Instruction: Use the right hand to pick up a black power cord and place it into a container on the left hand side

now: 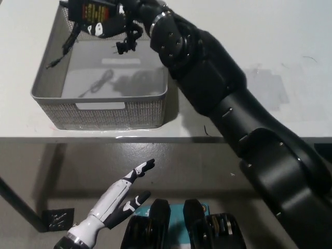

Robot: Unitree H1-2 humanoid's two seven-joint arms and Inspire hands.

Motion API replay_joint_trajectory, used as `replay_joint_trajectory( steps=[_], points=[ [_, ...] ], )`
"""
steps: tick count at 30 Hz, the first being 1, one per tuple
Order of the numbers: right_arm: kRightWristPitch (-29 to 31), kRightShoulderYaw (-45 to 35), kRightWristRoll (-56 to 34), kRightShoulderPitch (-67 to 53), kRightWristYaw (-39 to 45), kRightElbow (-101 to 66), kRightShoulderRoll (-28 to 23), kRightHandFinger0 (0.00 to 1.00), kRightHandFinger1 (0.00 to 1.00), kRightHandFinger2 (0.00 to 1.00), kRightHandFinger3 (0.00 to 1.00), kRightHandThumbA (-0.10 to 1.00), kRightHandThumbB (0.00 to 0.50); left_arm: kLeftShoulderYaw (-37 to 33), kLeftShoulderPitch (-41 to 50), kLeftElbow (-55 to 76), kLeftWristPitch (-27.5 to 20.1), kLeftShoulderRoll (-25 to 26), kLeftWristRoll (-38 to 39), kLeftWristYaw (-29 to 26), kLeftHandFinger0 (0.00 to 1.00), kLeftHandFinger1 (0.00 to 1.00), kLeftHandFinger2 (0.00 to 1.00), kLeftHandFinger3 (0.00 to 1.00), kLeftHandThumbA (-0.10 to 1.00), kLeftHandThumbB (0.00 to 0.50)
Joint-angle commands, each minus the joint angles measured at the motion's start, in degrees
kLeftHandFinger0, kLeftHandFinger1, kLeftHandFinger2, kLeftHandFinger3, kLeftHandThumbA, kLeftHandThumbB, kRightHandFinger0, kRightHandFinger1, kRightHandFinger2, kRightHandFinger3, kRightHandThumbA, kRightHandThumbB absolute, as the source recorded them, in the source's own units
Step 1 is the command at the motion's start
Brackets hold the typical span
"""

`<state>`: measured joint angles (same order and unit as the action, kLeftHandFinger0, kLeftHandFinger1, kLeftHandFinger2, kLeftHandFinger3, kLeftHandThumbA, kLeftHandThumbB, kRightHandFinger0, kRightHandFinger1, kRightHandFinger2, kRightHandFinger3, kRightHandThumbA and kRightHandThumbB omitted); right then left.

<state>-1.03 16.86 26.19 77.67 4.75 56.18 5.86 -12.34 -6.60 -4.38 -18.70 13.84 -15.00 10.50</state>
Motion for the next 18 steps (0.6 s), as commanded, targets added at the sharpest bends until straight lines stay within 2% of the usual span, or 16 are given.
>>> replay_joint_trajectory(
  steps=[1, 2, 3, 4, 5, 6, 9, 12, 13, 17, 18],
  points=[
    [0.63, 0.88, 0.27, 3.14, -2.33, 0.65, 1.36, 0.62, 0.66, 0.66, 0.68, 0.92, 0.23, -0.66, -1.54, 2.02, 0.52, 1.05, 0.29, 2.01, 1.0, 1.0, 1.0, 1.0, 1.0, 0.257],
    [0.27, 1.13, 0.21, 2.94, -1.28, 0.72, 1.42, 0.67, 0.72, 0.71, 0.72, 0.94, 0.247, -0.72, -1.7, 2.04, 0.71, 1.04, -0.14, 2.06, 1.0, 1.0, 1.0, 1.0, 1.0, 0.257],
    [-0.18, 0.66, -1.35, 2.57, 1.81, 0.32, 1.42, 0.87, 0.94, 0.95, 0.91, 0.98, 0.285, -0.78, -1.87, 2.0, 0.71, 0.94, -0.11, 2.18, 1.0, 1.0, 1.0, 1.0, 1.0, 0.255],
    [-1.23, 0.52, -3.36, 2.56, 7.51, 0.57, 1.26, 1.0, 1.0, 1.0, 1.0, 1.0, 0.364, -0.79, -1.91, 2.04, 0.81, 0.9, -0.12, 2.25, 1.0, 1.0, 1.0, 1.0, 0.99, 0.255],
    [-2.68, 1.69, -2.29, 2.47, 8.78, 0.15, 1.04, 1.0, 1.0, 1.0, 1.0, 1.0, 0.435, -0.77, -1.85, 2.4, 1.83, 0.97, -0.22, 2.52, 1.0, 1.0, 1.0, 1.0, 0.99, 0.271],
    [-2.8, 1.97, -2.17, 1.89, 9.1, -0.5, 0.97, 1.0, 1.0, 1.0, 1.0, 1.0, 0.478, -0.79, -1.92, 2.39, 2.01, 1.08, -0.52, 2.61, 1.0, 1.0, 1.0, 1.0, 1.0, 0.279],
    [-3.0, 1.66, -2.28, 0.6, 8.47, -1.94, 0.26, 1.0, 1.0, 1.0, 1.0, 1.0, 0.499, -0.94, -2.69, 2.0, 1.53, 1.31, -0.66, 3.04, 1.0, 1.0, 1.0, 1.0, 1.0, 0.283],
    [-2.04, 1.63, -1.91, -0.21, 8.0, -3.45, -1.08, 1.0, 1.0, 1.0, 1.0, 1.0, 0.483, -1.06, -3.13, 1.92, 1.9, 1.19, -0.8, 3.35, 1.0, 1.0, 1.0, 1.0, 1.0, 0.289],
    [-1.78, 1.33, -1.88, -0.84, 7.66, -4.83, -2.02, 1.0, 1.0, 1.0, 1.0, 1.0, 0.45, -1.23, -3.23, 2.23, 2.49, 1.08, -1.32, 3.51, 1.0, 1.0, 1.0, 1.0, 1.0, 0.287],
    [-3.63, 0.25, -2.75, -2.54, 9.24, -10.89, -4.09, 1.0, 1.0, 1.0, 1.0, 1.0, 0.44, -1.33, -2.99, 2.06, 1.82, 0.72, -1.41, 3.19, 1.0, 1.0, 1.0, 1.0, 0.93, 0.286],
    [-4.22, -0.8, -3.98, -2.89, 9.78, -12.75, -4.44, 1.0, 1.0, 1.0, 1.0, 1.0, 0.455, -1.32, -2.99, 2.02, 1.78, 0.66, -1.55, 3.07, 1.0, 1.0, 1.0, 1.0, 0.92, 0.279]
  ],
)
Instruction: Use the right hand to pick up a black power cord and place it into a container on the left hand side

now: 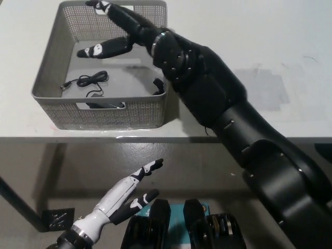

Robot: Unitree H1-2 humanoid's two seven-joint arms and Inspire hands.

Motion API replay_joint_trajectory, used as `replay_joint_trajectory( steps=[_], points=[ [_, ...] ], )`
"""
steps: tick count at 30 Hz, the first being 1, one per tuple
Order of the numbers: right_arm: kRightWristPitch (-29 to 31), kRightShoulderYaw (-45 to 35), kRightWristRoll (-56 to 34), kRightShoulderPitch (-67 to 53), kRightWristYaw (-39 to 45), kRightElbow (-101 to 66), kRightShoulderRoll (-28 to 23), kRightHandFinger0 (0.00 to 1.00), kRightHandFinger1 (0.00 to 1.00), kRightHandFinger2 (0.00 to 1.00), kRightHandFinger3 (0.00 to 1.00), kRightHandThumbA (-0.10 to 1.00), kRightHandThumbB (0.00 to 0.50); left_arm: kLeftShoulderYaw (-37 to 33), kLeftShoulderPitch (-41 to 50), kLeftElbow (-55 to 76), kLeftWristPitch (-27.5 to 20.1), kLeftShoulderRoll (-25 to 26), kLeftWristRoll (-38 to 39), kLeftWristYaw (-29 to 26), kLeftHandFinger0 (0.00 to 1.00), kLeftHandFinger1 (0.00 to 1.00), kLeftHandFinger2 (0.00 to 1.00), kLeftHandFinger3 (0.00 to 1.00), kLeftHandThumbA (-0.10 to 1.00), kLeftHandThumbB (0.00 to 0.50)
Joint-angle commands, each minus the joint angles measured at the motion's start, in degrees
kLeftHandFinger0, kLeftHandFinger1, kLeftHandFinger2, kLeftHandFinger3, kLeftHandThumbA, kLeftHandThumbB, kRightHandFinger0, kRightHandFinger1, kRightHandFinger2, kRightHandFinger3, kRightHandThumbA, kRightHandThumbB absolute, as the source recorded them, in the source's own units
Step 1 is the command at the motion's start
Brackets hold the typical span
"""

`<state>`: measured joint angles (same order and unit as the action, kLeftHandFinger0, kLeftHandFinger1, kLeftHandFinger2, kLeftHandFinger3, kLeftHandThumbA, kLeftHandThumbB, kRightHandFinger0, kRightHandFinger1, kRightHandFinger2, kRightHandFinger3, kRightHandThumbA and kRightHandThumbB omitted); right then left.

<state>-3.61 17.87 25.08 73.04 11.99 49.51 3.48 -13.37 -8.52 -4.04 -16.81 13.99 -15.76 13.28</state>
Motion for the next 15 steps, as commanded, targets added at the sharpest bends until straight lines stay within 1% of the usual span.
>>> replay_joint_trajectory(
  steps=[1, 2, 5, 6, 7, 8, 11, 13, 15],
  points=[
    [-1.87, -3.55, -4.85, 1.49, 2.89, -8.2, -2.46, 1.0, 1.0, 1.0, 1.0, 1.0, 0.473, -0.32, -1.14, 1.64, -0.21, 0.49, -1.04, 0.18, 1.0, 1.0, 1.0, 1.0, 0.91, 0.275],
    [-2.14, -5.73, -7.22, 1.08, 3.62, -12.25, -3.43, 1.0, 1.0, 1.0, 1.0, 1.0, 0.478, -0.52, -0.72, 1.91, -0.27, 0.7, -1.93, 0.06, 1.0, 1.0, 1.0, 1.0, 0.93, 0.272],
    [-2.14, -8.8, -9.91, 0.78, 4.5, -18.44, -5.22, 1.0, 1.0, 1.0, 1.0, 1.0, 0.479, -0.63, -0.12, 1.85, -0.7, 0.83, -2.68, -0.26, 1.0, 1.0, 1.0, 1.0, 0.95, 0.267],
    [-4.44, -10.55, -11.48, 0.81, 5.36, -21.91, -6.14, 1.0, 1.0, 1.0, 1.0, 1.0, 0.48, -0.53, -0.44, 1.38, -1.09, 0.79, -2.74, -0.51, 1.0, 1.0, 1.0, 1.0, 0.95, 0.261],
    [-5.51, -11.32, -12.09, 1.24, 6.16, -24.46, -7.18, 1.0, 1.0, 1.0, 1.0, 1.0, 0.499, -0.28, -0.87, 0.66, -1.47, 1.02, -2.62, -0.63, 1.0, 1.0, 1.0, 1.0, 0.95, 0.262],
    [-8.32, -12.63, -13.26, 0.93, 7.14, -28.41, -8.03, 1.0, 1.0, 1.0, 1.0, 1.0, 0.5, -0.21, -0.32, 0.64, -1.84, 1.1, -2.53, -0.77, 1.0, 1.0, 1.0, 1.0, 0.95, 0.251],
    [-10.67, -14.82, -15.37, 1.83, 7.83, -31.6, -9.29, 1.0, 1.0, 1.0, 1.0, 1.0, 0.5, -0.05, 0.17, 1.13, -0.85, 1.24, -2.85, -0.66, 1.0, 1.0, 1.0, 1.0, 0.96, 0.256],
    [-12.25, -15.98, -16.0, 1.34, 8.16, -36.26, -10.61, 1.0, 1.0, 1.0, 1.0, 1.0, 0.5, -0.14, 1.15, 1.42, -1.25, 1.47, -3.55, -0.9, 1.0, 1.0, 1.0, 1.0, 0.98, 0.237],
    [-13.41, -17.38, -17.75, 0.54, 8.46, -40.34, -11.35, 1.0, 1.0, 1.0, 1.0, 1.0, 0.498, 0.35, 2.6, 1.85, -1.17, 1.52, -2.58, -0.93, 1.0, 1.0, 1.0, 1.0, 0.98, 0.225]
  ],
)
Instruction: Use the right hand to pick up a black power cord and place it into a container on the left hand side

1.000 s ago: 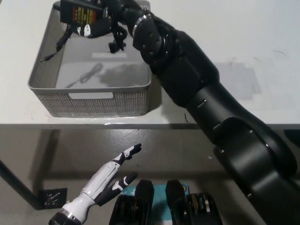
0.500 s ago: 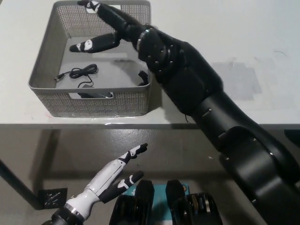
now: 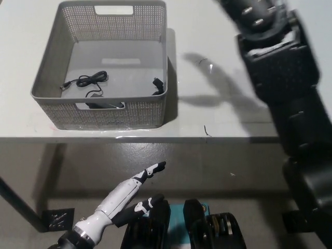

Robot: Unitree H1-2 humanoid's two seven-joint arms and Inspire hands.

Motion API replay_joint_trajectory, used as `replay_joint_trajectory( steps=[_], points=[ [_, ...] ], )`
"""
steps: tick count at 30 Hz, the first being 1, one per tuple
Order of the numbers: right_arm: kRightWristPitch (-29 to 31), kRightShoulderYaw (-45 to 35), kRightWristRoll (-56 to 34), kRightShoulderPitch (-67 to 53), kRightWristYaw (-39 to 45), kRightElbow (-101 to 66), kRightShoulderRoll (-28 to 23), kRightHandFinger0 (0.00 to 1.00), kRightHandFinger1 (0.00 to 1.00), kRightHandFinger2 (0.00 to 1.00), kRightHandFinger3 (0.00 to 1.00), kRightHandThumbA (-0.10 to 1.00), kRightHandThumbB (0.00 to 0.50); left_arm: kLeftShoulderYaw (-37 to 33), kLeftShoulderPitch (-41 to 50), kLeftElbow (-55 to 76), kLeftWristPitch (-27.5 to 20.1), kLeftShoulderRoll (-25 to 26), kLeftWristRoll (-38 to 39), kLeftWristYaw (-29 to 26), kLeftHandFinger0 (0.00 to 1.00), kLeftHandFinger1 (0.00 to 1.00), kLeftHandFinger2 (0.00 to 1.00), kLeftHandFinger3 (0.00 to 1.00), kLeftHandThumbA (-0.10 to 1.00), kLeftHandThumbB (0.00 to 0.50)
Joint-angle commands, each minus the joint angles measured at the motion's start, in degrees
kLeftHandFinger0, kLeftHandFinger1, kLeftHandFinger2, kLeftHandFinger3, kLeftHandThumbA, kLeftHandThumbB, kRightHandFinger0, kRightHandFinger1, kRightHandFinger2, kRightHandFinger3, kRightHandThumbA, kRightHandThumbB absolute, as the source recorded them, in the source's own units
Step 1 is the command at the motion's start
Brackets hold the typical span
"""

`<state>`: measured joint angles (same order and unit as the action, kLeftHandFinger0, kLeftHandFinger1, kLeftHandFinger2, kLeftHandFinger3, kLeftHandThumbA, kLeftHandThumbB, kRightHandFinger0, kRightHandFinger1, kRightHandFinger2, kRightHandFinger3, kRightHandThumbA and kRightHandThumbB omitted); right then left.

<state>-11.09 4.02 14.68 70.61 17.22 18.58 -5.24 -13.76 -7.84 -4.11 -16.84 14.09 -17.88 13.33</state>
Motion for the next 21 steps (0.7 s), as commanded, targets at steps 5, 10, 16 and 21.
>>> replay_joint_trajectory(
  steps=[5, 10, 16, 21],
  points=[
    [-7.9, -3.39, -8.49, -5.86, 2.85, -22.83, -2.41, 1.0, 1.0, 1.0, 1.0, 1.0, 0.398, 2.57, 4.42, 2.28, -0.68, 1.19, 1.28, -1.61, 1.0, 1.0, 1.0, 1.0, 1.0, 0.246],
    [-6.61, -1.35, -8.62, -21.22, 2.07, -37.36, -1.31, 1.0, 1.0, 1.0, 1.0, 1.0, 0.415, 3.92, 7.07, 3.2, -1.87, 1.33, 2.38, -1.57, 1.0, 1.0, 1.0, 1.0, 1.0, 0.25],
    [-0.85, -0.61, -11.83, -38.83, 0.9, -43.85, 0.38, 1.0, 1.0, 1.0, 1.0, 1.0, 0.399, 6.43, 7.63, 1.67, -1.21, -0.76, 7.25, -1.82, 1.0, 1.0, 1.0, 1.0, 1.0, 0.303],
    [5.1, 0.54, -12.43, -48.42, 0.18, -41.85, 1.46, 1.0, 1.0, 1.0, 1.0, 1.0, 0.377, 9.16, 6.63, 1.55, 0.51, -2.05, 10.66, -1.57, 1.0, 1.0, 1.0, 1.0, 1.0, 0.291]
  ],
)
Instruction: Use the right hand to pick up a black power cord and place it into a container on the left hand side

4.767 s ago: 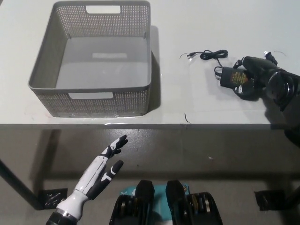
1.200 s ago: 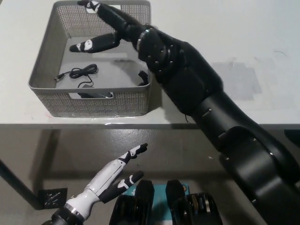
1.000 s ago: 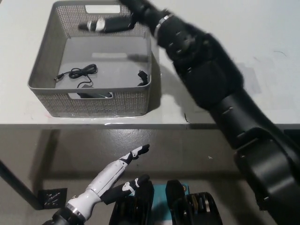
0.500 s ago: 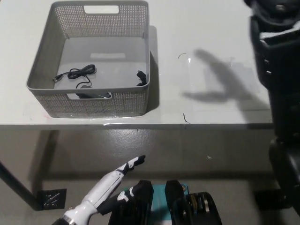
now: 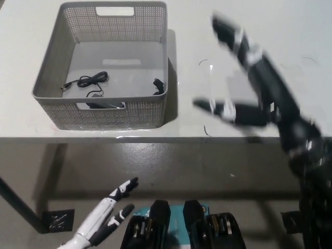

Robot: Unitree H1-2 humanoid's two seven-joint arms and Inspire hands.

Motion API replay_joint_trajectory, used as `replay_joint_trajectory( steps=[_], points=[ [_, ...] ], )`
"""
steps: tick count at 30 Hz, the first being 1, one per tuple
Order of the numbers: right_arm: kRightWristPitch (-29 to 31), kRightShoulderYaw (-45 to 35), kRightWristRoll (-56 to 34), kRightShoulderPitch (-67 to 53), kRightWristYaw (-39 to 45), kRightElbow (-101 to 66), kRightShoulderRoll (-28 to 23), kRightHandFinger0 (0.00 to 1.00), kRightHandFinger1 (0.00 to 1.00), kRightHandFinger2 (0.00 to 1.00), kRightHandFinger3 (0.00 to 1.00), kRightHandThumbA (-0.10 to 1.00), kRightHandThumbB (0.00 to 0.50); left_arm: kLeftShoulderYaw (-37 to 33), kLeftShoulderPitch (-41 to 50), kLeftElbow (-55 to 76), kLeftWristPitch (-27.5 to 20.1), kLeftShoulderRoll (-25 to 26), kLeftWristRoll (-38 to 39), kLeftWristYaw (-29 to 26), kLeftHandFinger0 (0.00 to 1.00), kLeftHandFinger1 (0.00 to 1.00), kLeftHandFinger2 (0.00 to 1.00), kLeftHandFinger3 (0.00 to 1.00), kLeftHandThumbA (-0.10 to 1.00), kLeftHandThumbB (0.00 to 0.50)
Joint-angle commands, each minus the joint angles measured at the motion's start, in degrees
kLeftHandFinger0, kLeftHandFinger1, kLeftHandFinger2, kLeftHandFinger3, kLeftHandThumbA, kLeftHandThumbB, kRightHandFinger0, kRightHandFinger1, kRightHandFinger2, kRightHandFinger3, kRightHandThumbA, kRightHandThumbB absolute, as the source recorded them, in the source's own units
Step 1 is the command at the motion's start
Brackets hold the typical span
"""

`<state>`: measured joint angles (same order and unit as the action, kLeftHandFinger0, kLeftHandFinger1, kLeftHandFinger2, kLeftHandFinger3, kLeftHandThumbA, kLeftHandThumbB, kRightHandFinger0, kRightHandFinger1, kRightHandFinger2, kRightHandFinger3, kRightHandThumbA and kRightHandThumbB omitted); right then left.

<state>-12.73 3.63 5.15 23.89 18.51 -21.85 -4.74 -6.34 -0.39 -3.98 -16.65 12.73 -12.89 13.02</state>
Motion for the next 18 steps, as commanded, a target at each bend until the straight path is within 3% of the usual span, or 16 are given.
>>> replay_joint_trajectory(
  steps=[1, 3, 5, 7, 9, 13, 14, 16, 18],
  points=[
    [7.21, 1.1, -2.61, -2.72, -1.34, -0.84, 1.1, 1.0, 1.0, 1.0, 1.0, 1.0, 0.377, 2.2, -1.11, 1.25, 0.43, -0.79, 6.11, -1.1, 1.0, 1.0, 1.0, 1.0, 1.0, 0.294],
    [9.65, 1.66, -3.23, -6.28, -1.42, 1.16, 1.58, 1.0, 1.0, 1.0, 1.0, 1.0, 0.37, 3.02, -0.62, 1.16, 0.28, -0.79, 9.32, 0.25, 1.0, 1.0, 1.0, 1.0, 1.0, 0.268],
    [11.14, 2.31, -4.84, -9.47, -1.01, 3.7, 2.52, 1.0, 1.0, 1.0, 1.0, 1.0, 0.358, 3.82, 0.31, 1.72, 0.48, -0.89, 11.39, 0.45, 1.0, 1.0, 1.0, 1.0, 1.0, 0.284],
    [12.73, 2.98, -6.2, -12.65, -0.49, 6.62, 3.33, 1.0, 1.0, 1.0, 1.0, 1.0, 0.31, 4.31, 1.81, 2.75, 1.33, -1.13, 12.3, 0.23, 1.0, 1.0, 1.0, 1.0, 1.0, 0.313],
    [13.41, 2.34, -11.26, -14.84, 0.85, 10.46, 5.16, 1.0, 1.0, 1.0, 1.0, 1.0, 0.267, 4.56, 1.96, 2.92, 1.46, -1.31, 12.14, -0.04, 1.0, 1.0, 1.0, 1.0, 1.0, 0.306],
    [21.41, 3.22, -13.33, -22.19, 2.54, 18.97, 7.13, 1.0, 1.0, 1.0, 1.0, 1.0, 0.245, 3.93, 4.82, 3.79, 0.83, -2.85, 12.86, -0.2, 1.0, 1.0, 1.0, 1.0, 1.0, 0.269],
    [23.16, 3.37, -13.61, -23.2, 2.83, 21.16, 7.6, 1.0, 1.0, 1.0, 1.0, 1.0, 0.263, 4.02, 5.12, 3.9, 0.75, -3.14, 13.44, -0.23, 1.0, 1.0, 1.0, 1.0, 1.0, 0.261],
    [23.96, 3.86, -15.18, -25.87, 4.03, 23.57, 8.59, 1.0, 1.0, 1.0, 1.0, 1.0, 0.253, 4.44, 5.8, 4.13, 0.73, -3.53, 14.71, -0.18, 1.0, 1.0, 1.0, 1.0, 1.0, 0.231],
    [26.09, 3.9, -15.84, -28.04, 4.35, 26.1, 9.16, 1.0, 1.0, 1.0, 1.0, 1.0, 0.25, 4.68, 6.54, 4.53, 1.73, -4.39, 16.63, -0.01, 1.0, 1.0, 1.0, 1.0, 1.0, 0.248]
  ],
)
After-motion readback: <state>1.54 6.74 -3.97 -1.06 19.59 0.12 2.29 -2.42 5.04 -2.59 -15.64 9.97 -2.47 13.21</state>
